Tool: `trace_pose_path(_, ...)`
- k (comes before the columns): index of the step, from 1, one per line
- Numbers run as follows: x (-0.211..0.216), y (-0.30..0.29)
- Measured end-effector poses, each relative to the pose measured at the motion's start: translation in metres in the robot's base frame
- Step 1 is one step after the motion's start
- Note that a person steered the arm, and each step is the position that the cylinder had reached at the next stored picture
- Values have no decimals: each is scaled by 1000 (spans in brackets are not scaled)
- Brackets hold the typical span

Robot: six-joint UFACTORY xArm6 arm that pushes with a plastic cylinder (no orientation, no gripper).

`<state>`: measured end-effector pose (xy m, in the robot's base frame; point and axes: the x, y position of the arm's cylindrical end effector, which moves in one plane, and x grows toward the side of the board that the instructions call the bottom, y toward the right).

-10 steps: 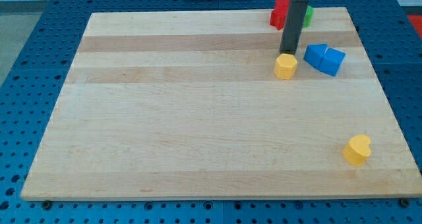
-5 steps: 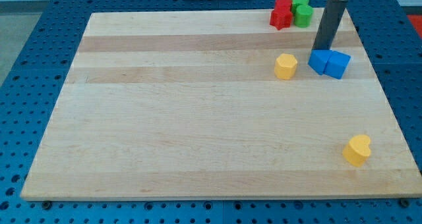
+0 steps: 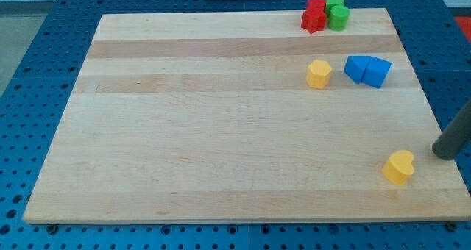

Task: Move the yellow blocks to the bottom left of the blue blocks

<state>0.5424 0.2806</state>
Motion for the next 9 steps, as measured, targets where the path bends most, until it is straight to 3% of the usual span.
trace_pose_path(3,12,-72)
trace_pose_path(6,33,-71)
trace_pose_path(7,72,-72)
trace_pose_path(8,68,-99)
trace_pose_path(9,13,-114)
